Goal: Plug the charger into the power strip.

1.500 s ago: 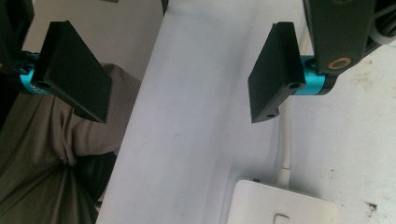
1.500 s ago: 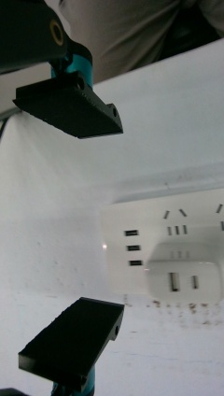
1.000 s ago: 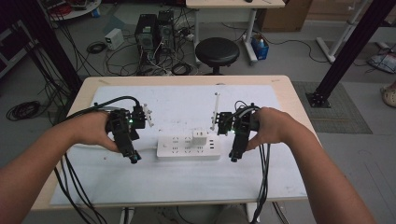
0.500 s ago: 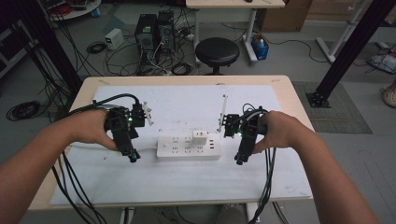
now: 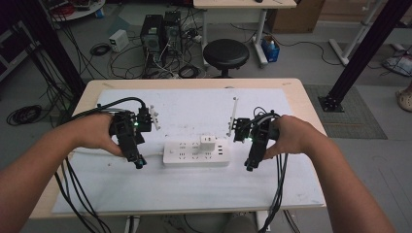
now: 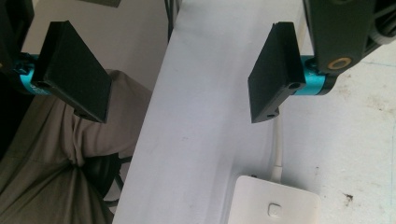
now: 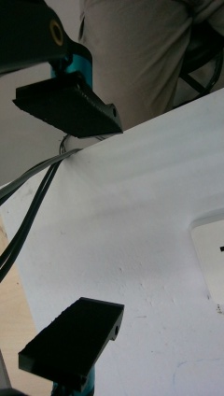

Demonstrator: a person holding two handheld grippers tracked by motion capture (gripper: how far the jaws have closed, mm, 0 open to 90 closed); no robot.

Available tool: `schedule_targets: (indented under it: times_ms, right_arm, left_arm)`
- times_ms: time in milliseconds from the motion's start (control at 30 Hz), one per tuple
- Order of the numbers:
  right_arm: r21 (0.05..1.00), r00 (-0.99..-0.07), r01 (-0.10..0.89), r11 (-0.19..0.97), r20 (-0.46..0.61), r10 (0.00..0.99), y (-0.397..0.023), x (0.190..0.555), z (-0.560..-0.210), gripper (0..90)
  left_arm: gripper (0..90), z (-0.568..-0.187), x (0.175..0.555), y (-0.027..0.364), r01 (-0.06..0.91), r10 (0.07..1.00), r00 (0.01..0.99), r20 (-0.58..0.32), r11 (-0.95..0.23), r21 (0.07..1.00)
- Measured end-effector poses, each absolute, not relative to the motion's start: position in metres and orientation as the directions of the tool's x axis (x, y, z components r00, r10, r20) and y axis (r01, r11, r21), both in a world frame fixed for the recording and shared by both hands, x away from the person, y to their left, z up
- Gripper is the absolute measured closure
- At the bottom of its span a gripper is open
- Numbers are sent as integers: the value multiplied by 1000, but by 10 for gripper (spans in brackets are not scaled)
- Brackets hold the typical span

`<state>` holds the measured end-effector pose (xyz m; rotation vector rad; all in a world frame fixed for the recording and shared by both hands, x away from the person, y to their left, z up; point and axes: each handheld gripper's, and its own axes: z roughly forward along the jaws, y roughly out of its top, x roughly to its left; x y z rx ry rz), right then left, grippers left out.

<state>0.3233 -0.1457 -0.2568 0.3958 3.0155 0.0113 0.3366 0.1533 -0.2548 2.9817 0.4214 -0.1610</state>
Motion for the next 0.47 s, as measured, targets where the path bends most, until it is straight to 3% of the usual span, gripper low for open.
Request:
schedule_targets:
  times_ms: [467]
  right_arm:
    - [23, -960, 264, 964, -93, 265, -146, 322, -255, 121]
  left_arm:
    - [222, -253, 336, 152, 280, 268, 956, -117, -954, 105]
